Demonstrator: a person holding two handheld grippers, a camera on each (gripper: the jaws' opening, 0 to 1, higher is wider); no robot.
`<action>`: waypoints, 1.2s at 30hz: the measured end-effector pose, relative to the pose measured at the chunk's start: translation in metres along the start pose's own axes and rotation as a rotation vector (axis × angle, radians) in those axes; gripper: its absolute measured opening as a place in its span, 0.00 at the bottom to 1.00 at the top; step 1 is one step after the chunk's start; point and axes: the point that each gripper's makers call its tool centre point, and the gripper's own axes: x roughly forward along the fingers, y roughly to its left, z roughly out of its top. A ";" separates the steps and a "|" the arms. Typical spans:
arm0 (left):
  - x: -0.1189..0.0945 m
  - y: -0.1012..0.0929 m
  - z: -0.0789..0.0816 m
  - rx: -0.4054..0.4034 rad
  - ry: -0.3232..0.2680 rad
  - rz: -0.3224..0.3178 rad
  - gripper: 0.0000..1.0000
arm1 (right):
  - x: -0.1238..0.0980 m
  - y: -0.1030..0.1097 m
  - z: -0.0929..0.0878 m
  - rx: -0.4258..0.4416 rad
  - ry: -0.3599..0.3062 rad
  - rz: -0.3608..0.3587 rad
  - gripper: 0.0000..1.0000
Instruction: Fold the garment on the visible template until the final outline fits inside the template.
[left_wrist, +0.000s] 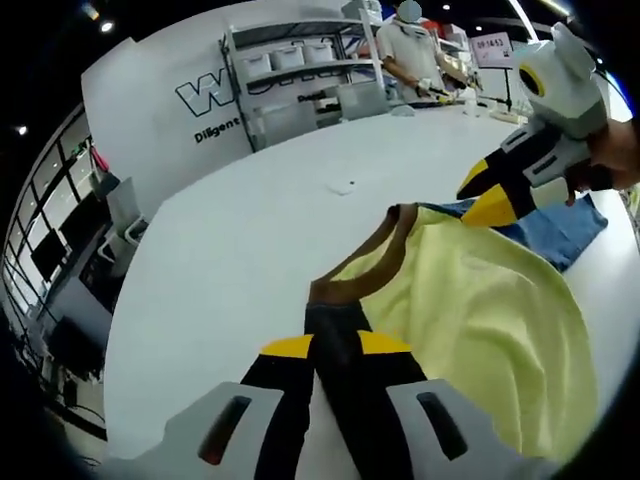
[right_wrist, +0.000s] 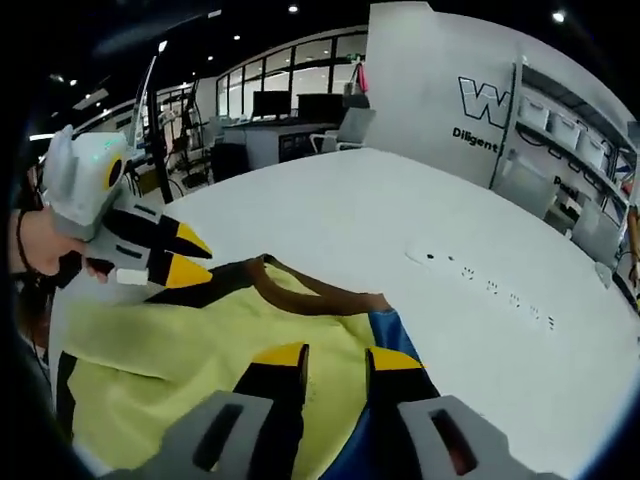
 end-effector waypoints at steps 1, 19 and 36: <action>-0.002 -0.001 0.001 0.007 0.000 0.001 0.17 | -0.002 0.002 -0.001 0.005 0.002 0.004 0.18; -0.038 -0.017 0.001 -0.005 -0.040 -0.042 0.18 | -0.045 0.036 -0.030 0.037 0.004 0.012 0.20; -0.079 -0.035 -0.030 -0.032 -0.035 -0.075 0.18 | -0.070 0.081 -0.047 0.048 0.005 0.045 0.19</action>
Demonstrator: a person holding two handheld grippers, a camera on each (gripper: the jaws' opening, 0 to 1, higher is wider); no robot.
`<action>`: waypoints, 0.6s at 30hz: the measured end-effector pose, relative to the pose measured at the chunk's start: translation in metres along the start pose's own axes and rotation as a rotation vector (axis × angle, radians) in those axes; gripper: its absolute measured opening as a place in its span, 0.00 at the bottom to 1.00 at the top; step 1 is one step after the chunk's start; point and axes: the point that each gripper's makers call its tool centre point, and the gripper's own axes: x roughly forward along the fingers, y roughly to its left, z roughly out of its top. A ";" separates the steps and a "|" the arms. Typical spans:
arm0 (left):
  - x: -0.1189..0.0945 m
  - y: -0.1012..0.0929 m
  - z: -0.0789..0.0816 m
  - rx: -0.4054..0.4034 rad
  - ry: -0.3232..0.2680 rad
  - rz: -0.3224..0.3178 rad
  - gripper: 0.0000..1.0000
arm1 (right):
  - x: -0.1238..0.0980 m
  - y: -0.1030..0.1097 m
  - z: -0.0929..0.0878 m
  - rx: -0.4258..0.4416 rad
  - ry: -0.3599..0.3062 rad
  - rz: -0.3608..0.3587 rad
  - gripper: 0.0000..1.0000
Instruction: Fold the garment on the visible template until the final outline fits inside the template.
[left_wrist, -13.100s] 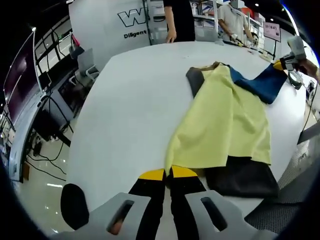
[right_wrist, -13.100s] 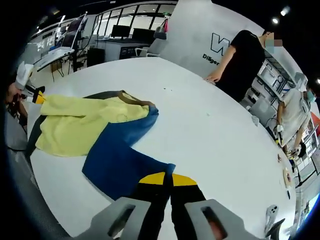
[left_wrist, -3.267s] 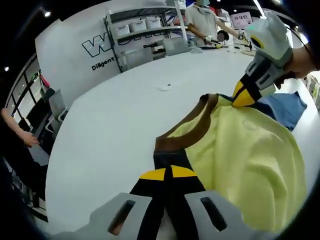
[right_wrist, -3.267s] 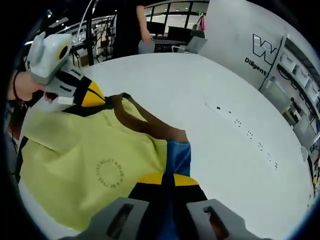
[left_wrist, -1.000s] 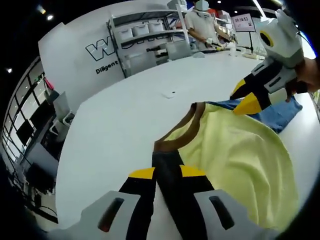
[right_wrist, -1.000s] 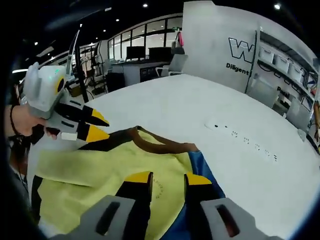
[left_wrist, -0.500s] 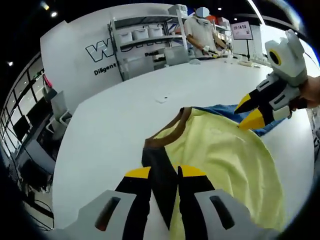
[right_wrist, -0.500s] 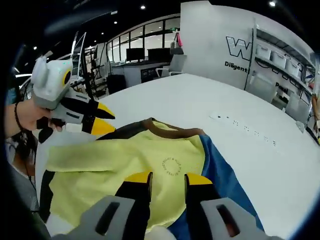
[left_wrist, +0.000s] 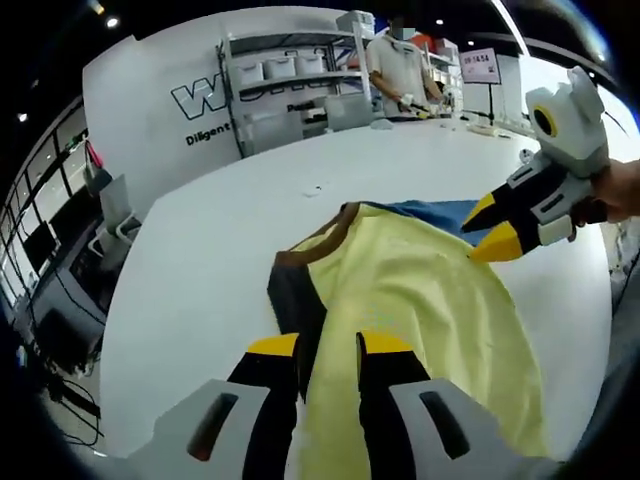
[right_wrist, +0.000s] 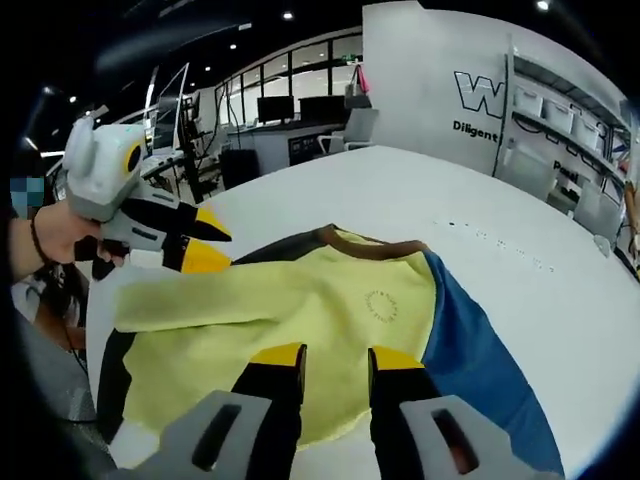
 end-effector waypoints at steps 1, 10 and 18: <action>-0.001 0.000 -0.001 0.000 0.000 0.001 0.18 | 0.000 0.002 -0.001 0.000 0.001 0.003 0.19; -0.021 -0.009 -0.013 -0.022 0.000 0.006 0.18 | -0.013 0.038 -0.010 0.016 -0.001 0.058 0.18; -0.042 -0.017 -0.031 -0.075 0.020 -0.005 0.18 | -0.020 0.080 -0.032 -0.016 0.034 0.121 0.18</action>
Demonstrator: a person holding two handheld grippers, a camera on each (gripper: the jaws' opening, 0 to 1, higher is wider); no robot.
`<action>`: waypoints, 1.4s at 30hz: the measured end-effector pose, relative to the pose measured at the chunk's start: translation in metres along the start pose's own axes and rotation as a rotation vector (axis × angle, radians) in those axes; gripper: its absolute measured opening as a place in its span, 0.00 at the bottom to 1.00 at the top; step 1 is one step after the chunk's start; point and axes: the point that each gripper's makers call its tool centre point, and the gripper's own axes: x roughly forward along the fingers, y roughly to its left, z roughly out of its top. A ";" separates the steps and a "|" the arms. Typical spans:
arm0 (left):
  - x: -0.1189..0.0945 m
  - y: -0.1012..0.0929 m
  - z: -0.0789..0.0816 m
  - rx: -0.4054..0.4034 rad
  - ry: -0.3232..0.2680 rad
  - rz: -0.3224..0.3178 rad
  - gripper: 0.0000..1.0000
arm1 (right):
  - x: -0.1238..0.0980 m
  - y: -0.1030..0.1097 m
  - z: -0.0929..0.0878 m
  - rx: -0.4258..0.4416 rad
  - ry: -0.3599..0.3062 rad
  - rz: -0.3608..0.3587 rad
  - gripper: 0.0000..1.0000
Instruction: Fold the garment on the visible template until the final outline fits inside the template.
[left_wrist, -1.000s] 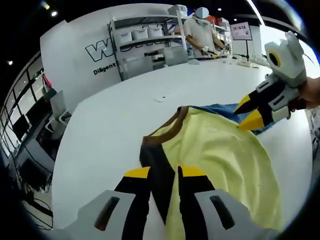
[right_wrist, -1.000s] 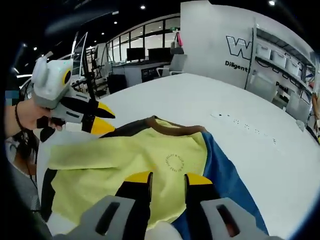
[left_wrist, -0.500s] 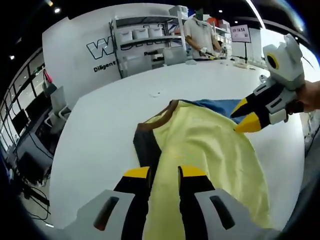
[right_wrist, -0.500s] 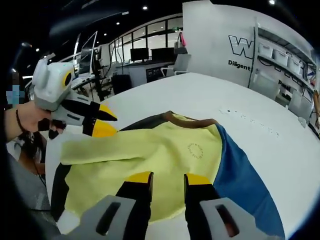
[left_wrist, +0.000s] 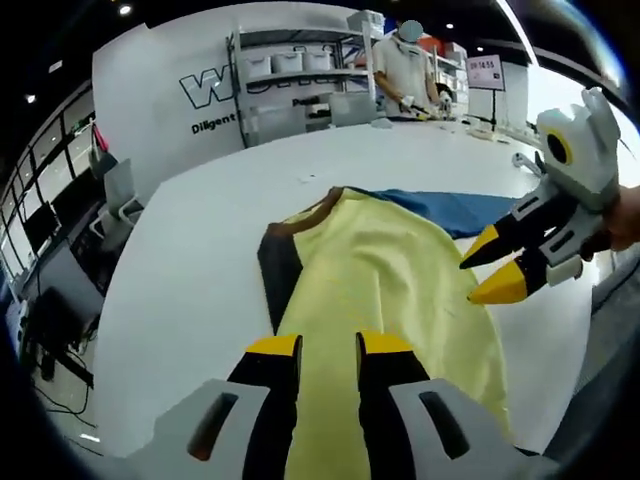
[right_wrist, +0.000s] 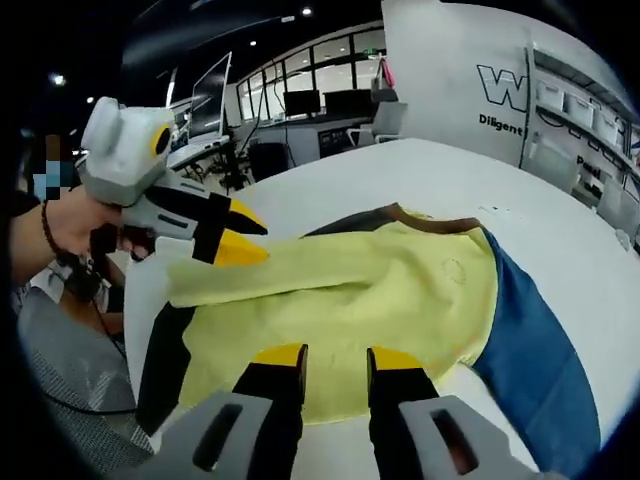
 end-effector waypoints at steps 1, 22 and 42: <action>-0.001 0.000 -0.001 -0.004 0.002 0.000 0.18 | 0.000 0.002 -0.001 0.000 0.000 0.002 0.18; -0.040 -0.015 -0.039 0.035 0.103 -0.026 0.22 | -0.003 0.061 -0.027 0.002 0.046 0.121 0.17; -0.066 -0.019 -0.075 0.217 0.315 -0.074 0.34 | -0.002 0.102 -0.040 -0.121 0.080 0.295 0.26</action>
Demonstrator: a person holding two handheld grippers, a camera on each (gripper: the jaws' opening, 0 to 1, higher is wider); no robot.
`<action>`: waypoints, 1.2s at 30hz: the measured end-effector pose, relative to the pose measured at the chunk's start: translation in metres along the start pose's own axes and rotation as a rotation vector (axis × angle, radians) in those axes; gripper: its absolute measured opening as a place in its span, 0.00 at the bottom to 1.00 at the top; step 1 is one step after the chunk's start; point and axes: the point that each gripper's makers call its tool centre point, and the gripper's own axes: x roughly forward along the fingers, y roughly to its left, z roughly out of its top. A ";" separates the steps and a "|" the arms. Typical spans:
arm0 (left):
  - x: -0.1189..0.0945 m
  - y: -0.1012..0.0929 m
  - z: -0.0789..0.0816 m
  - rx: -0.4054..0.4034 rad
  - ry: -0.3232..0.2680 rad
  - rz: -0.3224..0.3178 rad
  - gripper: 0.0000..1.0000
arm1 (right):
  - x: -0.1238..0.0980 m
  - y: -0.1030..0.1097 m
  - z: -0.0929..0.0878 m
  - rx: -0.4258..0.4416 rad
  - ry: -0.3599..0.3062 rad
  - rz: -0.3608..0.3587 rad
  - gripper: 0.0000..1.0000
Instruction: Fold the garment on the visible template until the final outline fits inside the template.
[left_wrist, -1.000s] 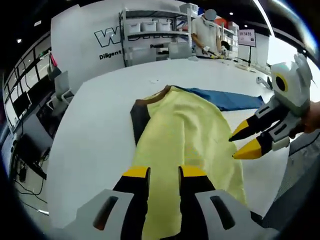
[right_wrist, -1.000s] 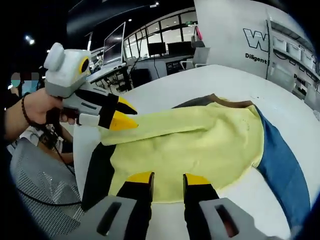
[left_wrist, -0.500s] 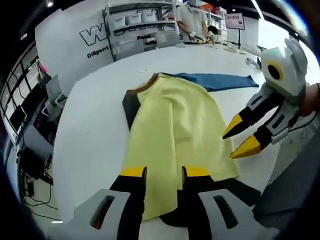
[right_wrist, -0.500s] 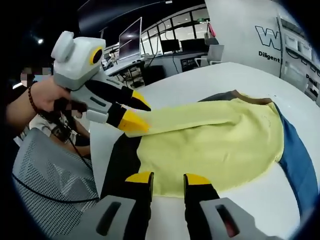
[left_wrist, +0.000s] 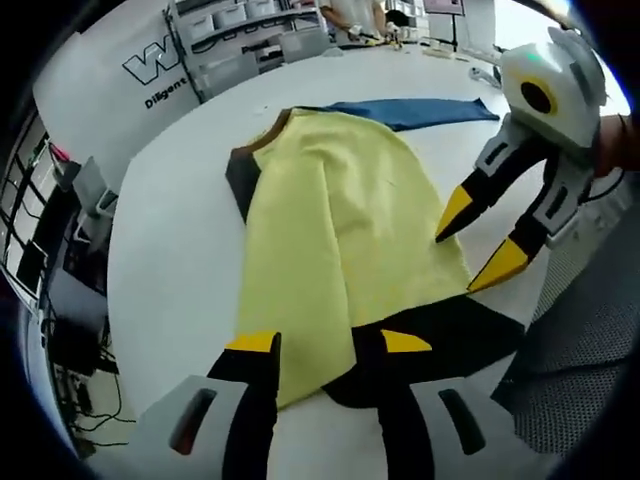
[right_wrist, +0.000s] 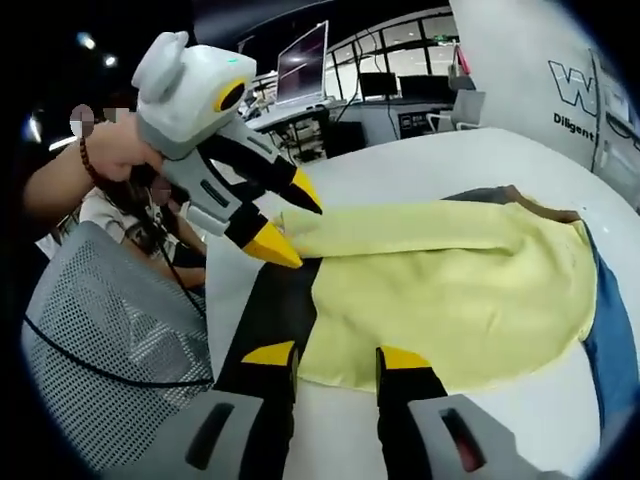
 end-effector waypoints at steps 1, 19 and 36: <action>0.000 0.000 -0.001 -0.004 0.004 -0.003 0.34 | 0.001 0.001 -0.001 -0.010 0.002 0.007 0.25; 0.010 0.009 -0.021 0.007 0.071 0.002 0.24 | 0.009 0.002 -0.010 -0.191 0.086 -0.019 0.16; 0.015 0.013 -0.022 0.009 0.057 0.006 0.03 | 0.005 -0.013 -0.010 -0.176 0.079 -0.103 0.00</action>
